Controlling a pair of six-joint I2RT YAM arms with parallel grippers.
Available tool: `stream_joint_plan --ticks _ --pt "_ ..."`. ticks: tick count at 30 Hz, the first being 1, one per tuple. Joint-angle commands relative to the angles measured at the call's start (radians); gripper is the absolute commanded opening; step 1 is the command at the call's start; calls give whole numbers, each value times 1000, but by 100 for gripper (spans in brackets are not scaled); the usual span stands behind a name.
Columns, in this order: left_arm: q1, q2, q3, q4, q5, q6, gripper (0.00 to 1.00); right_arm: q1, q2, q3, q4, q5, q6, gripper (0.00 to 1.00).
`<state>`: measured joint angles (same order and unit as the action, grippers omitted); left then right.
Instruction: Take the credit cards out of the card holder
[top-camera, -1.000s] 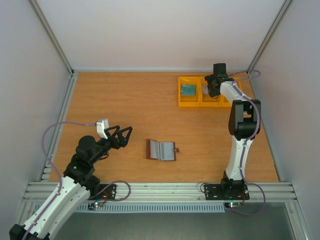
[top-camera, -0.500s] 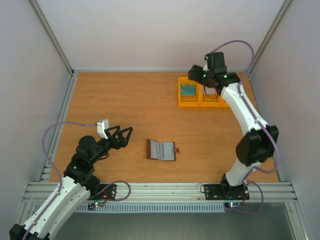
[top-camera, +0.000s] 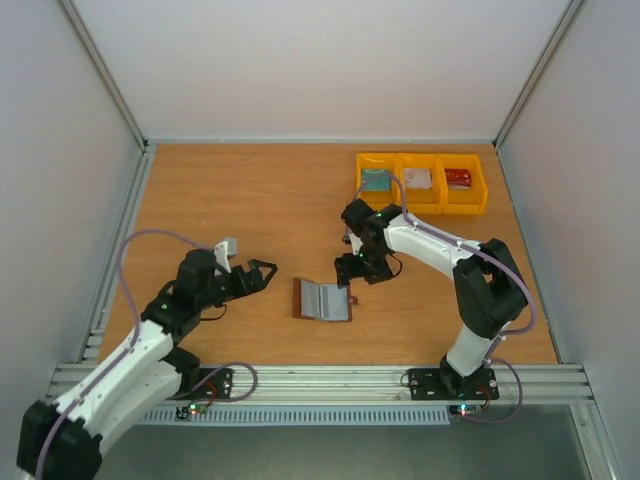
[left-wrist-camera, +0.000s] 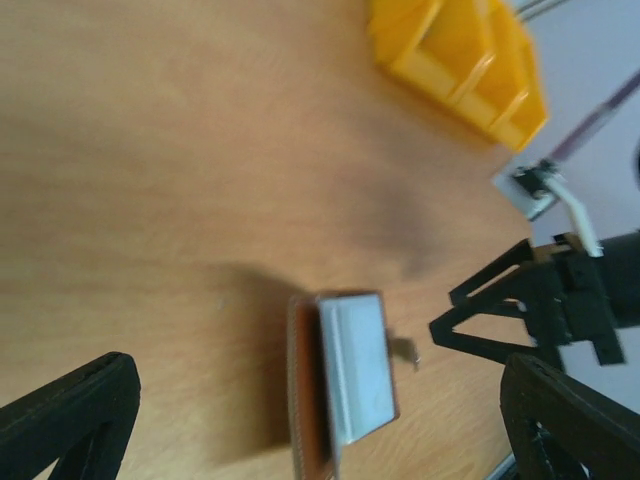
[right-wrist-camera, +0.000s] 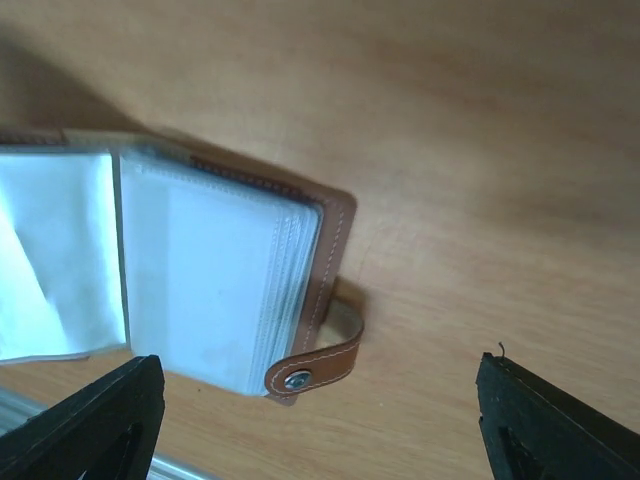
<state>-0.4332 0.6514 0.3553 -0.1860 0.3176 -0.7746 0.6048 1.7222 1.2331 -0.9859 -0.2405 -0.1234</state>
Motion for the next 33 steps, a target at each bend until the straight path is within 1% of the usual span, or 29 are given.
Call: stream_joint_plan --ticks 1,5,9,11,15,18,22,23,26,27,30,32,33 --pt "1 182 99 -117 108 1 98 18 30 -63 72 -93 30 85" --pt "-12 349 126 -134 157 16 98 19 47 -131 127 -136 29 83" --pt "-59 463 139 -148 171 67 98 33 54 -178 171 -145 28 78" --pt "-82 498 138 -131 176 67 98 42 68 -188 185 -143 21 75" --pt "-123 559 141 -28 225 54 98 47 86 -199 246 -184 22 61" --pt "-140 611 144 33 247 45 95 61 107 -182 261 -209 10 59" --pt "-144 644 158 50 257 37 95 75 121 -166 271 -215 15 57" --pt "-145 650 162 58 263 38 93 79 120 -166 278 -218 18 55" --pt "-147 664 159 98 275 36 79 93 122 -161 297 -230 20 50" --pt "-147 664 154 111 280 31 70 95 124 -155 297 -237 16 50" --pt "-147 645 140 124 280 30 27 96 120 -152 296 -243 8 50" --pt "-147 623 123 155 280 33 7 96 109 -150 299 -264 -9 50" --pt "-147 611 113 172 281 36 1 96 99 -150 304 -278 -19 50"
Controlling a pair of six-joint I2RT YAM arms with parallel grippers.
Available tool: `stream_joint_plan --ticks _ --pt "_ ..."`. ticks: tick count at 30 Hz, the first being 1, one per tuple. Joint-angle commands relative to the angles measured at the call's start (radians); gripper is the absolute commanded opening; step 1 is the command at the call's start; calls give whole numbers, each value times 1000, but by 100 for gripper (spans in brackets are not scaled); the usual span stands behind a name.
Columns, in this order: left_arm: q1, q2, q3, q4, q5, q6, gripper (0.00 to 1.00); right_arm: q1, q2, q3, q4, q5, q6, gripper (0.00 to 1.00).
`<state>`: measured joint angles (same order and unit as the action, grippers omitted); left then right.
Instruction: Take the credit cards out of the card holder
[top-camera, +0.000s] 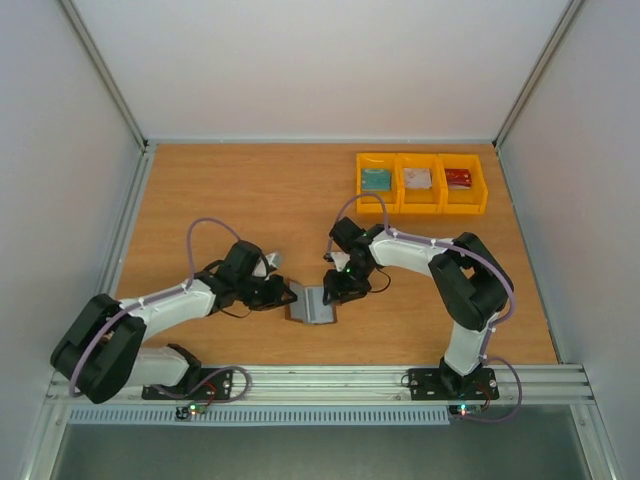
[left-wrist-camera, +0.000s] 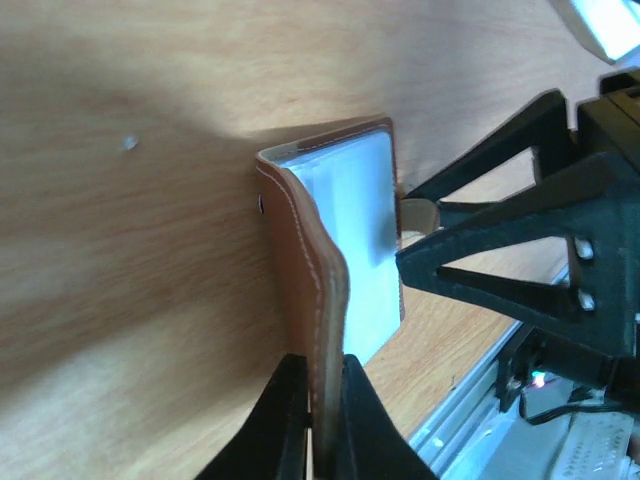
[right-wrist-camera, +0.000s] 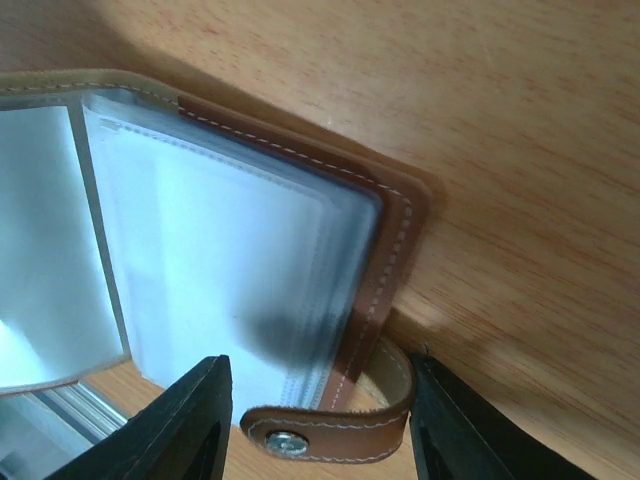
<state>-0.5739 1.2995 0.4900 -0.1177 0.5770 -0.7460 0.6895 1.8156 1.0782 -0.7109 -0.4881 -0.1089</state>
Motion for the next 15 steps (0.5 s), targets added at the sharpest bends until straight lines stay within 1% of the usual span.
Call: stream_joint_plan --ticks 1,3,4,5,6,7,8,9,11,12,13,15 --pt "-6 -51 -30 148 26 14 0 12 -11 6 28 -39 -46 50" --pt "-6 -87 -26 205 39 43 0 7 -55 12 15 -29 -76 53" --pt "-4 -117 -4 210 55 111 0 2 -88 16 1 -7 -90 55" --pt "0 -147 28 185 73 172 0 -8 -122 20 -18 10 -108 57" --pt "6 -178 71 144 99 271 0 -21 -167 21 -34 25 -125 59" --pt "14 -204 113 76 116 352 0 -35 -219 22 -48 35 -143 61" --pt "23 -230 149 18 121 465 0 -52 -276 24 -61 42 -164 62" --pt "28 -252 189 -29 123 532 0 -62 -359 28 -72 53 -185 63" --pt "32 -298 224 -105 105 608 0 -72 -485 48 -90 88 -230 67" --pt "36 -320 232 -125 94 620 0 -72 -548 58 -89 91 -251 69" --pt "37 -342 234 -131 89 622 0 -71 -604 66 -78 74 -263 70" --pt "38 -394 230 -102 89 630 0 -70 -704 63 -24 -33 -272 69"
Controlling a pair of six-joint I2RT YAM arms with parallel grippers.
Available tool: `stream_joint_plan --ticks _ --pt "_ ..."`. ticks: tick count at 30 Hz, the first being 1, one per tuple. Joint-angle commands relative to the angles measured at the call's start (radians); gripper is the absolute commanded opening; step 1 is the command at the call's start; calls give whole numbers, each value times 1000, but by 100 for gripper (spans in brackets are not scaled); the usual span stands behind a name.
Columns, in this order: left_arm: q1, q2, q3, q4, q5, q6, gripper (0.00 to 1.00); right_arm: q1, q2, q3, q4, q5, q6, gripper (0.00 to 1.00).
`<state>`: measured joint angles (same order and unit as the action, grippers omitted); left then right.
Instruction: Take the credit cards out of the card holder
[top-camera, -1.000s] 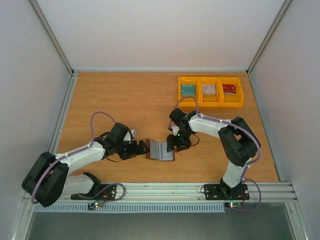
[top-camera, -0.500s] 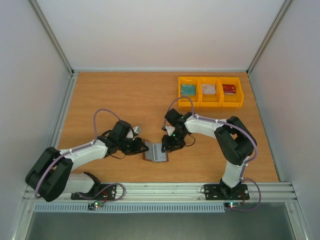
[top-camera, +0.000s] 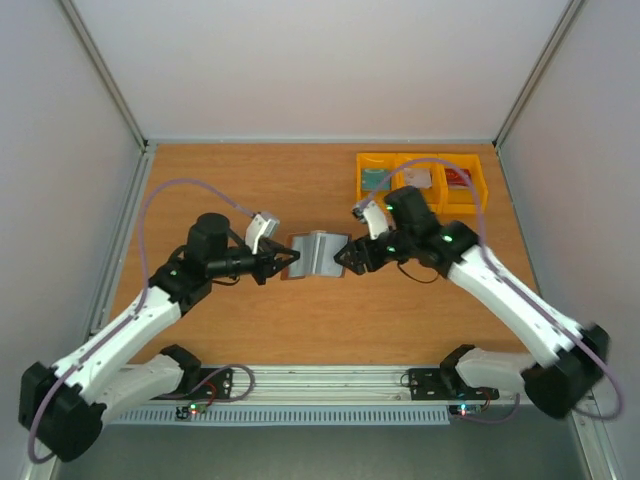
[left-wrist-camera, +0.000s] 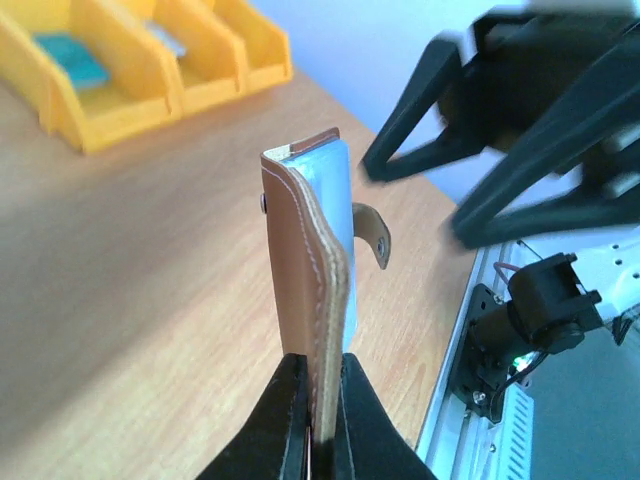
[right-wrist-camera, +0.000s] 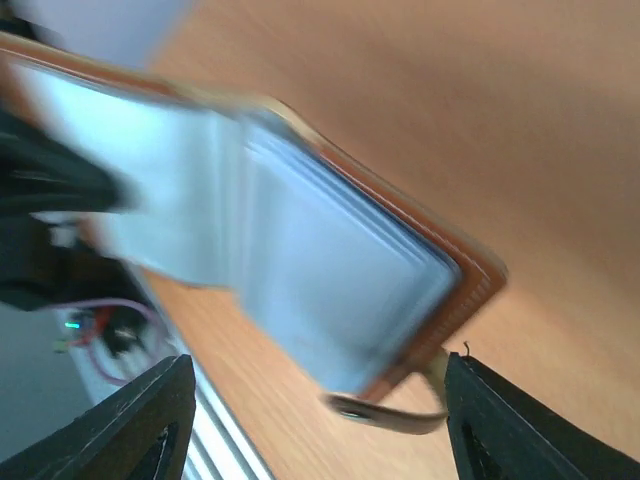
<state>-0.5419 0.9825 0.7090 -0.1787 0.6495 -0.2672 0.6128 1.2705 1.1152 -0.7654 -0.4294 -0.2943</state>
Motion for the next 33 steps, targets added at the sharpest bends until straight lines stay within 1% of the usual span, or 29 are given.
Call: stream_joint_plan --ticks 1,4,8,10,13,15,18,22,25,29,33 --pt "6 -104 11 -12 20 154 0 7 -194 20 80 -162 -82 69" --pt "6 -172 22 70 45 176 0 7 -250 13 168 -329 -54 66" --pt "7 -221 40 132 22 178 0 7 -290 8 288 -434 1 57" --pt "6 -239 34 163 20 147 0 7 -299 -2 320 -407 28 54" --pt "6 -260 10 235 37 92 0 7 -301 -8 292 -299 21 50" --pt "6 -266 7 250 48 71 0 7 -312 -12 274 -260 -1 52" --pt "6 -272 15 256 64 68 0 7 -332 -15 257 -254 -31 56" --pt "5 -271 6 324 135 70 0 7 -319 -20 256 -238 -48 59" --pt "5 -267 4 332 144 62 0 7 -306 -23 292 -268 -42 60" --pt "5 -261 -1 358 130 42 0 12 -257 -27 361 -348 -8 55" --pt "3 -252 -8 375 112 18 0 37 -240 -32 429 -409 9 53"
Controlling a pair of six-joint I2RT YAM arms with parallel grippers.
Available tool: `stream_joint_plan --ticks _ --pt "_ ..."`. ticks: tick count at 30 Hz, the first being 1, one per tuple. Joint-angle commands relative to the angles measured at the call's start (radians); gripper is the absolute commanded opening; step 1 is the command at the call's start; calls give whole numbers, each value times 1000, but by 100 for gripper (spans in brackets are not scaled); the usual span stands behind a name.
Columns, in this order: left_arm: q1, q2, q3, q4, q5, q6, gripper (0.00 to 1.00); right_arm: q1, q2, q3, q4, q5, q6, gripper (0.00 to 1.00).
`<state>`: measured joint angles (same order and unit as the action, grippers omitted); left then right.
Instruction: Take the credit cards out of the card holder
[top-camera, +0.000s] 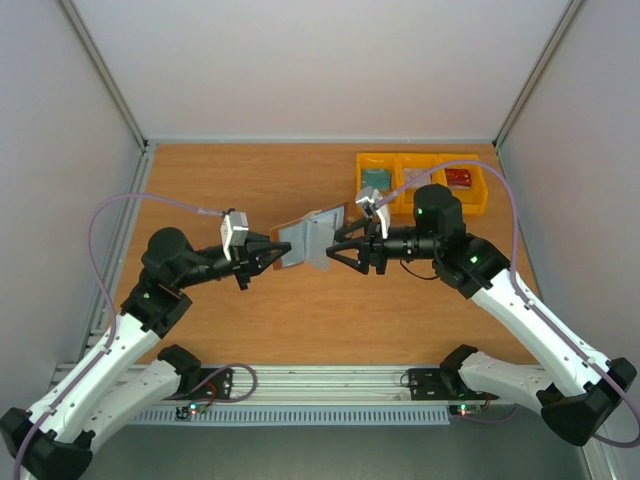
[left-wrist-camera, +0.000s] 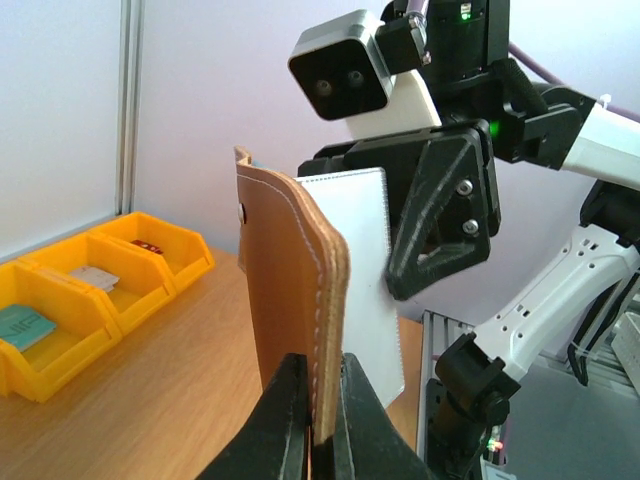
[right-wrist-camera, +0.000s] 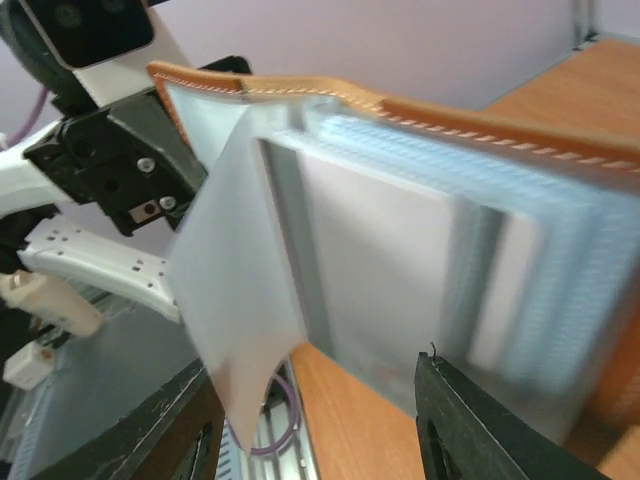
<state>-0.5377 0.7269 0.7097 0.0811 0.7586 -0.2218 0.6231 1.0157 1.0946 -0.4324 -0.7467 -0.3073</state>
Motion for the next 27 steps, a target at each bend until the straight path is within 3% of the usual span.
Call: stream_joint_plan --ticks 1,9,13,19,24,27 --pt "0 4 -10 116 -1 -30 0 34 17 -15 116 -104 29 53" --pt "-1 12 -20 114 -39 -44 0 102 54 -21 190 -149 54 46" --pt "-1 17 -25 114 -50 -54 0 170 83 -8 200 -131 42 47" --pt "-1 10 -27 113 -44 -61 0 206 83 23 122 38 -6 59" --pt "-2 11 -34 130 -13 -70 0 207 84 44 82 166 -31 57" --pt "-4 6 -34 114 30 -30 0 207 73 141 -59 199 -137 57"
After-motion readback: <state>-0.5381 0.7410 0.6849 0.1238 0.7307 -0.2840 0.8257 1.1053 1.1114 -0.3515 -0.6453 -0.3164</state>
